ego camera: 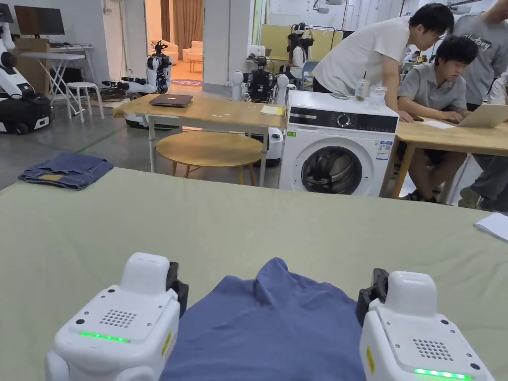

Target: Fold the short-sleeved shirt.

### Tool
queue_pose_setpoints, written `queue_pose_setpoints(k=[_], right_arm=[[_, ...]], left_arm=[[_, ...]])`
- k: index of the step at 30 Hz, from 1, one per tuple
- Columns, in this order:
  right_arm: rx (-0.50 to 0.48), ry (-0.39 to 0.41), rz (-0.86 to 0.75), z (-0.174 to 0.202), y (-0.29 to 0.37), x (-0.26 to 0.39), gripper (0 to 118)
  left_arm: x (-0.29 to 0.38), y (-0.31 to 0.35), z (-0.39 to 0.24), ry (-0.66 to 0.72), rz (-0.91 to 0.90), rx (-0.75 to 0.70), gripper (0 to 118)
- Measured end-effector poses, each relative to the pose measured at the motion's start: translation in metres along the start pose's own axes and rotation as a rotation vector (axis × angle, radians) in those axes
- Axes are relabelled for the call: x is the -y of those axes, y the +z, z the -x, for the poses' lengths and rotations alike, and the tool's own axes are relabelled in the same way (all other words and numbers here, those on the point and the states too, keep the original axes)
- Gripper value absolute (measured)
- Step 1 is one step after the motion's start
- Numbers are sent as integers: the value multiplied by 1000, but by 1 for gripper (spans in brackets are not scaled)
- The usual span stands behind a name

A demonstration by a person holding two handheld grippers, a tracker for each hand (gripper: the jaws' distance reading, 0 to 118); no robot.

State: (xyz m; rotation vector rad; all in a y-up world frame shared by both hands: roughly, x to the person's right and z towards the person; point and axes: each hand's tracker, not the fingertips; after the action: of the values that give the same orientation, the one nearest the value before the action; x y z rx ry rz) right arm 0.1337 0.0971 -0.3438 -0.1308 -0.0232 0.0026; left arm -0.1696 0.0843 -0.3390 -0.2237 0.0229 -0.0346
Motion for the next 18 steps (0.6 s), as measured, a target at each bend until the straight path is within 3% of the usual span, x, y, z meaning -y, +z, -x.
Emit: queue_pose_setpoints(k=[5,8,12,18], right_arm=[[-10,-25,14,7,0,1,0],[-32,13,27,13,-4,4,0],[-56,52,35,19,-8,9,0],[-89,78,73,32,-18,18,0]], left_arm=[[-5,-1,3,55,19,-22,0],[-5,0,16,76,82,-33,0],[7,2,50,106,200,-29,0],[38,10,128,280,337,-76,0]])
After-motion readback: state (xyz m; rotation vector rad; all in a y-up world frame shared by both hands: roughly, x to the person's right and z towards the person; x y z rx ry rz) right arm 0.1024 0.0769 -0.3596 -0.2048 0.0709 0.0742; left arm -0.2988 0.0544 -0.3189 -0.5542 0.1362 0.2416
